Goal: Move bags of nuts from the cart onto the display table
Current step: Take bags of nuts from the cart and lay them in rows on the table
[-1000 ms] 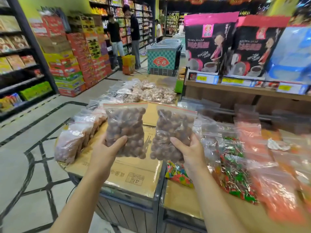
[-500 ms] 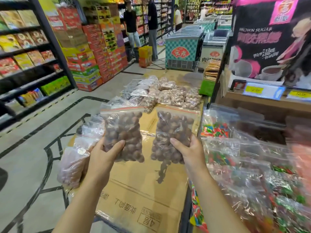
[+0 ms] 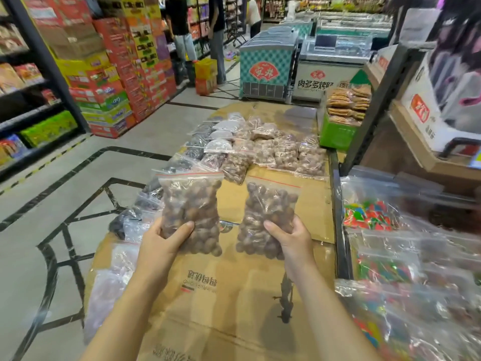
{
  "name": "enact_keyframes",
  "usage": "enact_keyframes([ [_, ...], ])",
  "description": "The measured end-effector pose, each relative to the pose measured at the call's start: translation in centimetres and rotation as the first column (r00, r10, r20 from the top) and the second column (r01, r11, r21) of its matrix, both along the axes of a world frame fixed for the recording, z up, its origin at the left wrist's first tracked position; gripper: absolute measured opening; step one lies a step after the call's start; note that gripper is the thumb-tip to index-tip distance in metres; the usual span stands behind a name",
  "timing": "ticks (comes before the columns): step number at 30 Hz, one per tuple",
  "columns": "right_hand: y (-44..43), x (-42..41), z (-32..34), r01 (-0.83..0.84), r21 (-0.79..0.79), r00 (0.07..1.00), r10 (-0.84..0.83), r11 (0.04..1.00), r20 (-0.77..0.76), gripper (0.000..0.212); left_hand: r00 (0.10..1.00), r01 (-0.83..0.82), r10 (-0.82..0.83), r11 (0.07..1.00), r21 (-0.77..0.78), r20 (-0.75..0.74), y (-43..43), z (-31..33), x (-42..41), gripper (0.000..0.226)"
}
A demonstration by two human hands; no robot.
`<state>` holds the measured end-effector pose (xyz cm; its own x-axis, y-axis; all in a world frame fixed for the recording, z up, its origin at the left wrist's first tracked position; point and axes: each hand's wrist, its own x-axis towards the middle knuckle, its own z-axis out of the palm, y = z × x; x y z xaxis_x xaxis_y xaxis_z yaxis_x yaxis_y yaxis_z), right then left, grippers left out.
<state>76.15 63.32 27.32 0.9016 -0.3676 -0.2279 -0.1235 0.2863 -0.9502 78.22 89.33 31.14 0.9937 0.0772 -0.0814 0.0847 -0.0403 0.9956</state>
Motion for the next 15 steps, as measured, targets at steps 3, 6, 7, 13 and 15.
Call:
enact_keyframes([
  [3, 1.7, 2.5, -1.0, 0.021, -0.004, 0.999, -0.021, 1.0, -0.031, 0.032, 0.999, 0.05, -0.05, 0.998, -0.037, -0.018, 1.8, -0.5, 3.1, 0.017],
  [6, 2.9, 4.9, -2.0, 0.046, -0.003, 0.997, -0.046, 0.999, -0.054, 0.033, 0.998, 0.056, -0.057, 0.998, -0.031, -0.026, 3.3, -1.0, 5.6, 0.025],
  [7, 3.2, 5.7, -2.6, 0.049, -0.004, 0.997, -0.049, 0.999, -0.059, 0.035, 0.998, 0.058, -0.059, 0.998, -0.025, -0.036, 3.6, -1.1, 6.2, 0.027],
  [13, 4.7, 11.5, -5.6, 0.055, -0.026, 0.988, -0.058, 0.998, -0.14, 0.044, 0.997, 0.05, -0.048, 0.998, 0.04, -0.055, 5.1, -2.7, 10.0, 0.032],
  [15, 5.1, 13.5, -6.7, 0.051, -0.015, 0.987, -0.053, 0.999, -0.151, 0.05, 0.997, 0.034, -0.031, 0.999, 0.039, -0.072, 5.5, -3.2, 11.1, 0.032],
])
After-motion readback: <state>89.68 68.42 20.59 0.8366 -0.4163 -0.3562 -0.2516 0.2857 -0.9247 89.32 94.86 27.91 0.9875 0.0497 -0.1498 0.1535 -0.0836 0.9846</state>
